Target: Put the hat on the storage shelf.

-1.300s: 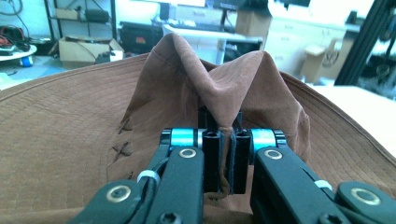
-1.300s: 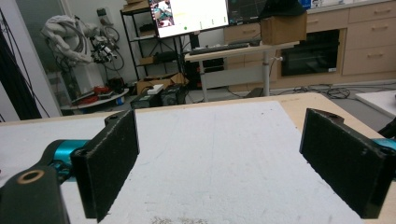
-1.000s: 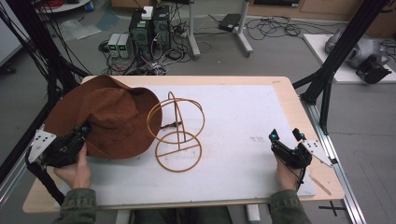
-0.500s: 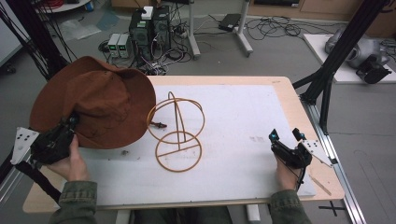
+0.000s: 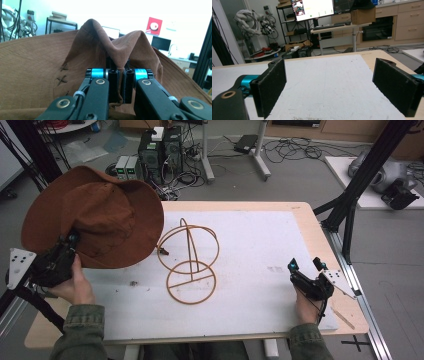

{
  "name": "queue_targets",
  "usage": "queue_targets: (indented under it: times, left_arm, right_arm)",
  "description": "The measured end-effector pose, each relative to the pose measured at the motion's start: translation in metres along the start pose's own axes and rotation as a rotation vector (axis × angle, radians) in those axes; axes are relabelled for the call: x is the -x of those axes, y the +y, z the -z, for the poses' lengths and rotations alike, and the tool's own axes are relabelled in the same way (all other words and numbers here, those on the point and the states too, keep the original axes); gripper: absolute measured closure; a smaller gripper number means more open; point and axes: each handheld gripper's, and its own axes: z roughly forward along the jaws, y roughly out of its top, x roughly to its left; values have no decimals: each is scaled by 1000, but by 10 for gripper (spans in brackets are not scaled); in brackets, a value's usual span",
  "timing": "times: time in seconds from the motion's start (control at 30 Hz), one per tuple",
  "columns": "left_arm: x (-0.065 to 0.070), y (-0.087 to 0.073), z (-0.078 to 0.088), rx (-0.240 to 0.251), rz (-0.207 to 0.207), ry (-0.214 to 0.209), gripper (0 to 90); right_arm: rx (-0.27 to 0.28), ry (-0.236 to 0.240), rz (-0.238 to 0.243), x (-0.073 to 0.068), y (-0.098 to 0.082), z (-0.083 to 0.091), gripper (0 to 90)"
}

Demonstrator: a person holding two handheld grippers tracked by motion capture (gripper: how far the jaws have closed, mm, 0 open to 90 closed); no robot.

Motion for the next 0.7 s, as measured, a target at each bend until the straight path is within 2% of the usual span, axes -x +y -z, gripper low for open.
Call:
queue_targets:
  times: [0.17,0.27,0.57,0.7]
  left_arm:
    - [8,11,-4,42,-16,-31,871]
    - [12,16,-5,62,-8,-46,871]
    - [15,24,-6,101,-8,-44,871]
    - [16,30,-6,128,19,-60,871]
  right_arm:
    - [0,-1,-1,0,0,0,111]
    - [0,0,0,0,0,0,111]
    - [-2,3,4,-1,0,0,111]
    - [-2,3,5,-1,0,0,111]
